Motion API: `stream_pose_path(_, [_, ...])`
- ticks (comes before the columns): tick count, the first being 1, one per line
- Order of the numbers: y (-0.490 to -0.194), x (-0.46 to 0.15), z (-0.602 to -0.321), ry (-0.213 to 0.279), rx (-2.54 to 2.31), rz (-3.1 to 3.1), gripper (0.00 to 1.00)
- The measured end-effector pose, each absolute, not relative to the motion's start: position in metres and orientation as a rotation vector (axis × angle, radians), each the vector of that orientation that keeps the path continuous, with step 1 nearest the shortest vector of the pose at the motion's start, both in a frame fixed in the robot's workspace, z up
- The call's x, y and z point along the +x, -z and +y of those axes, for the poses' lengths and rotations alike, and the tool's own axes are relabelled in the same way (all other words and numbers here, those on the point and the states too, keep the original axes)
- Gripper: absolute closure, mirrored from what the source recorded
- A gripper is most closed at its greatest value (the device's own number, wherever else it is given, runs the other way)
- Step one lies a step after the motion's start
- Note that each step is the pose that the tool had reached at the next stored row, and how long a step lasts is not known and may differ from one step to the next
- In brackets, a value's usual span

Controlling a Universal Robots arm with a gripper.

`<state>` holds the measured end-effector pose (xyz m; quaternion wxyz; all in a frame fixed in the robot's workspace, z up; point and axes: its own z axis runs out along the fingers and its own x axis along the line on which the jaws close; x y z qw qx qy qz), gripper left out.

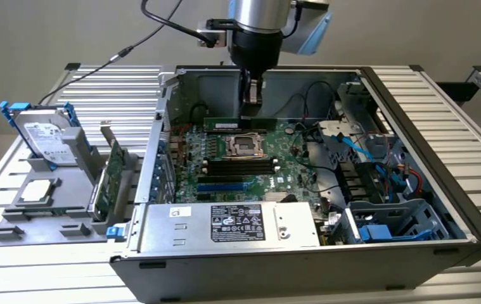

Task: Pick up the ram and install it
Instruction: 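Insert the ram into the slot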

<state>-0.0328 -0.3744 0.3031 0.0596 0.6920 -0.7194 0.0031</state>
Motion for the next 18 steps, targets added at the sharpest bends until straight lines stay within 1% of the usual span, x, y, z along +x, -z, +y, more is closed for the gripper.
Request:
stream_pose_path(12, [-0.281,-0.033,-0.376,-0.008,2.096,-2.179,0.86])
stream_pose_path(18, [-0.270,-0.033,-0.384,-0.008,2.098,-2.177,0.86])
